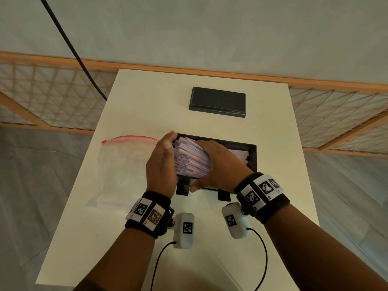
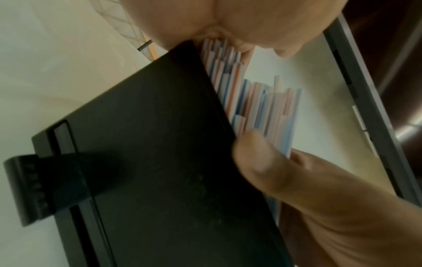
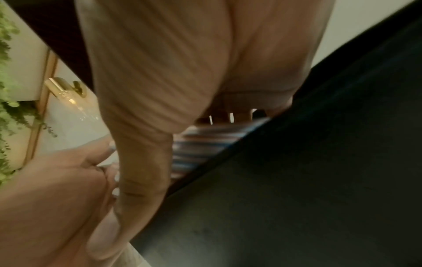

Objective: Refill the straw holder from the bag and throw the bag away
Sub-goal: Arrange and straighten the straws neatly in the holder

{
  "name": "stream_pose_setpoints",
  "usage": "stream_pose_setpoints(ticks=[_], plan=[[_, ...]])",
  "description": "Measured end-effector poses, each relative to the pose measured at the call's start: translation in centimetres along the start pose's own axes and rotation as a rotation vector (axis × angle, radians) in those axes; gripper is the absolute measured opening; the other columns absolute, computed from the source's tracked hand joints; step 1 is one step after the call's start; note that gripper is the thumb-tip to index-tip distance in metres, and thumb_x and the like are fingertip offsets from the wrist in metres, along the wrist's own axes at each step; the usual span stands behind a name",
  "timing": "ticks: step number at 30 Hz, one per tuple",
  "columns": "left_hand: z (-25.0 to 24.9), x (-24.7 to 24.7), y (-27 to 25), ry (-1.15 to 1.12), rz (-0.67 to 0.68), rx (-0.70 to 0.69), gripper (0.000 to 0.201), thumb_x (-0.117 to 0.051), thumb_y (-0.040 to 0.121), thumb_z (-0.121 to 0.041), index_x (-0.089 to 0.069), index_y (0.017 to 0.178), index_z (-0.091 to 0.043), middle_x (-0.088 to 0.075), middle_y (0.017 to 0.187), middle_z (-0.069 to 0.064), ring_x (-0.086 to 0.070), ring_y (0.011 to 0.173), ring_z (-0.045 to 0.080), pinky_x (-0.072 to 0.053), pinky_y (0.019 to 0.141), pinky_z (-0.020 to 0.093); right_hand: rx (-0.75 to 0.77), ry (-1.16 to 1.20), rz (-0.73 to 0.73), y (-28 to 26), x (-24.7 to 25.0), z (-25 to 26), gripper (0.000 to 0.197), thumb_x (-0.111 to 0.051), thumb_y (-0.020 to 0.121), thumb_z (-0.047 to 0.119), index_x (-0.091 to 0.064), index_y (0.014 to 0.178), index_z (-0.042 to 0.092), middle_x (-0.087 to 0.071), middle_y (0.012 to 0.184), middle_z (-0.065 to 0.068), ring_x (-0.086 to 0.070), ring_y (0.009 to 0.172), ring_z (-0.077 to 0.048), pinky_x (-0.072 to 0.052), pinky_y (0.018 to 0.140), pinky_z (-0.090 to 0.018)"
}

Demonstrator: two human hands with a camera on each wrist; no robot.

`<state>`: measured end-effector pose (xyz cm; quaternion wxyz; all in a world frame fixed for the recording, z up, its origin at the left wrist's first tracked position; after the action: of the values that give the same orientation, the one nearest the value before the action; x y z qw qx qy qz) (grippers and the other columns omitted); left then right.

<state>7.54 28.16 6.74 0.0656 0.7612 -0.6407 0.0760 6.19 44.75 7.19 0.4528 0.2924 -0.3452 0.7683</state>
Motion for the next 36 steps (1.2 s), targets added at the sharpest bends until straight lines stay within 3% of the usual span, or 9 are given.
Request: stream_pose_setpoints(ticks=[4, 7, 11, 17, 21, 25, 27, 30, 36], plan=[[-0.5, -0.5, -0.5, 0.049, 0.024, -0.040, 0.090, -0.017, 0.087, -0.083, -0.055, 0.144, -0.025, -0.058, 0.145, -0.010, -0.055, 0.134, 0.008, -0.048, 0.112, 0.039, 0.006, 0.080, 0.081, 0.6, -0.3, 0.1, 0.111, -0.094, 0.054, 0.054, -0.036, 0.146, 0.029, -0.058, 0.130, 0.006, -0.056, 0.113, -0.012, -0.048, 0.100, -0.033], [-0.6, -0.6, -0.6, 0.068, 0.042, -0.050, 0.079, -0.019, 0.094, -0.073, -0.052, 0.147, -0.025, -0.056, 0.148, -0.008, -0.054, 0.136, 0.010, -0.048, 0.112, 0.042, 0.010, 0.146, 0.130, 0.9, -0.1, 0.0, 0.112, -0.095, 0.051, 0.053, -0.036, 0.144, 0.034, -0.058, 0.126, 0.010, -0.057, 0.110, -0.010, -0.049, 0.095, -0.030], [0.2, -0.7, -0.4, 0.033, 0.046, -0.055, 0.083, -0.018, 0.093, -0.079, -0.053, 0.147, -0.026, -0.058, 0.147, -0.007, -0.055, 0.137, 0.015, -0.048, 0.111, 0.047, 0.013, 0.187, 0.149, 1.3, -0.1, -0.1, 0.112, -0.094, 0.044, 0.061, -0.039, 0.139, 0.037, -0.058, 0.123, 0.015, -0.058, 0.108, -0.006, -0.051, 0.097, -0.034], [0.9, -0.6, -0.3, 0.018, 0.051, -0.038, 0.079, -0.017, 0.093, -0.079, -0.052, 0.147, -0.033, -0.056, 0.149, -0.009, -0.054, 0.138, 0.015, -0.047, 0.112, 0.047, -0.020, 0.158, 0.249, 1.9, 0.1, -0.3, 0.104, -0.094, 0.048, 0.057, -0.041, 0.136, 0.036, -0.061, 0.116, 0.014, -0.059, 0.103, -0.006, -0.051, 0.094, -0.032], [1.3, -0.7, -0.2, 0.038, 0.044, -0.028, 0.080, -0.015, 0.092, -0.080, -0.052, 0.146, -0.036, -0.048, 0.151, -0.020, -0.043, 0.147, 0.012, -0.041, 0.117, 0.046, -0.015, 0.145, 0.271, 2.4, 0.8, -0.1, 0.103, -0.096, 0.050, 0.051, -0.042, 0.135, 0.035, -0.060, 0.117, 0.013, -0.057, 0.107, -0.009, -0.049, 0.095, -0.032], [2.2, -0.8, -0.5, 0.029, 0.049, -0.025, 0.076, -0.017, 0.093, -0.079, -0.051, 0.146, -0.038, -0.054, 0.151, -0.005, -0.048, 0.144, 0.018, -0.044, 0.114, 0.049, 0.005, 0.136, 0.274, 2.6, 0.5, -0.2, 0.105, -0.095, 0.049, 0.052, -0.041, 0.138, 0.037, -0.060, 0.120, 0.013, -0.057, 0.109, -0.009, -0.048, 0.096, -0.030], [2.2, -0.8, -0.6, 0.023, 0.055, -0.023, 0.079, -0.016, 0.092, -0.081, -0.052, 0.146, -0.036, -0.056, 0.149, -0.004, -0.052, 0.140, 0.016, -0.047, 0.112, 0.048, 0.012, 0.129, 0.283, 2.6, 0.3, -0.2, 0.106, -0.096, 0.050, 0.051, -0.041, 0.139, 0.036, -0.060, 0.122, 0.013, -0.056, 0.110, -0.009, -0.046, 0.095, -0.028], [2.0, -0.8, -0.6, 0.008, 0.070, -0.017, 0.082, -0.016, 0.090, -0.082, -0.052, 0.146, -0.034, -0.057, 0.148, -0.002, -0.055, 0.137, 0.016, -0.049, 0.110, 0.046, 0.011, 0.095, 0.287, 2.9, 0.4, 0.1, 0.105, -0.095, 0.049, 0.052, -0.042, 0.138, 0.035, -0.061, 0.122, 0.012, -0.057, 0.111, -0.010, -0.048, 0.100, -0.035], [2.4, -0.7, -0.3, 0.067, 0.091, -0.084, 0.079, -0.012, 0.098, -0.072, -0.052, 0.148, -0.024, -0.062, 0.142, 0.004, -0.056, 0.135, 0.020, -0.047, 0.110, 0.049, 0.027, -0.016, 0.259, 3.4, 1.0, 0.7, 0.109, -0.094, 0.050, 0.057, -0.040, 0.141, 0.033, -0.063, 0.125, 0.008, -0.059, 0.112, -0.015, -0.049, 0.101, -0.039]])
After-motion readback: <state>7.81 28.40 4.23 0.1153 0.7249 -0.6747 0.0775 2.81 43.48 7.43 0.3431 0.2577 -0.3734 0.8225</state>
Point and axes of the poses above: each hand's wrist, its own y-axis towards the middle knuckle, its own x-axis out of the back of the hand, z = x × y, the point moved 5 cm from there along y, towards the middle knuckle
